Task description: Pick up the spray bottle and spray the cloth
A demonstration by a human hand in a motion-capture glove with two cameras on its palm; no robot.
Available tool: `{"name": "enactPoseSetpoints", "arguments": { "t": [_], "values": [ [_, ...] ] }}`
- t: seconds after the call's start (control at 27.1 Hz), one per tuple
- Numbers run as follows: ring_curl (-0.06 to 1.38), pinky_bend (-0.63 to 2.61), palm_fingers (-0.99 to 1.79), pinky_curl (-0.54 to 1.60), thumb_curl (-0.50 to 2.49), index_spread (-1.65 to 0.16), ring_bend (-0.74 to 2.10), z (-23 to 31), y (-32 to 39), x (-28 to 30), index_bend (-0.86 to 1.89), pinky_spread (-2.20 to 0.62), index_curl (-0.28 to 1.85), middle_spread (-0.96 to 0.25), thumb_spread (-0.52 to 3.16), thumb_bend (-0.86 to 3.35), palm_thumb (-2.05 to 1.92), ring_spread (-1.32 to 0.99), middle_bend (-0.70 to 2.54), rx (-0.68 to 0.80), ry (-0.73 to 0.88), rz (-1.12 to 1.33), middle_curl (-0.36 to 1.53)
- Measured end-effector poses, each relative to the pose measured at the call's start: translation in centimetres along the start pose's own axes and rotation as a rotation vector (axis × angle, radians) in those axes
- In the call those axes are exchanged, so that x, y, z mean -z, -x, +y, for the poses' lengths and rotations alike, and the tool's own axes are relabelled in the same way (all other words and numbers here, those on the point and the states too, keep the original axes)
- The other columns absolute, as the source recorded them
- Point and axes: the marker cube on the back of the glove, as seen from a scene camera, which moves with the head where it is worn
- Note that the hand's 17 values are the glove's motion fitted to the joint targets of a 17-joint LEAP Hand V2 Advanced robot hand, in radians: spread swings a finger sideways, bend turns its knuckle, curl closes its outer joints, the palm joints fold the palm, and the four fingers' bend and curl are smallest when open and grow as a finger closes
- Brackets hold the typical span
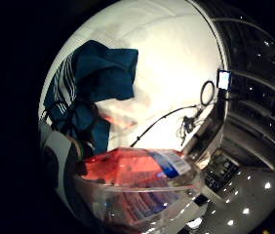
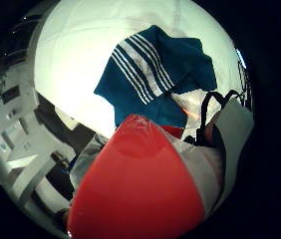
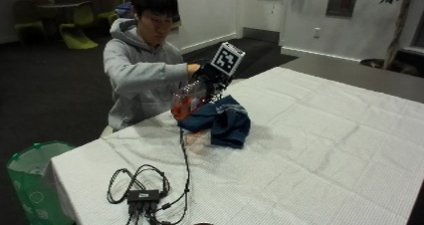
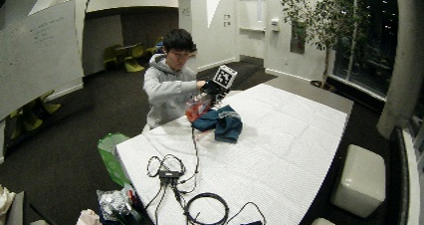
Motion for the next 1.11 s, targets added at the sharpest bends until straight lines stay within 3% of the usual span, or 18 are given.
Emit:
{"name": "enactPoseSetpoints", "arguments": {
  "t": [0.3,0.44,0.63,0.85,1.11],
  "values": [
    [0.45,0.36,1.4,0.38,0.74,-0.16,0.66,1.6,2.5,2.5,0.49,-0.23,0.53,-0.12,0.16,-0.03,0.95,-0.18,0.63,0.144,-0.134,-0.172,0.5],
    [0.46,0.36,1.4,0.38,0.74,-0.16,0.67,3.7,4.3,7.0,0.48,-0.23,0.53,-0.12,0.16,-0.04,0.95,-0.18,0.63,0.322,-0.379,-0.458,0.5],
    [0.46,0.36,1.4,0.37,0.75,-0.16,0.67,4.1,6.3,10.9,0.48,-0.23,0.53,-0.11,0.16,-0.03,0.95,-0.18,0.62,0.473,-0.738,-0.994,0.5],
    [0.46,0.37,1.39,0.38,0.75,-0.16,0.67,-0.4,10.4,10.2,0.46,-0.23,0.53,-0.11,0.17,-0.03,0.95,-0.18,0.6,0.571,-0.887,-1.493,0.5],
    [0.46,0.37,1.38,0.38,0.76,-0.15,0.67,-7.3,14.6,7.9,0.44,-0.22,0.53,-0.11,0.17,-0.03,0.96,-0.17,0.6,0.499,-0.929,-1.54,0.5]
  ]
}}
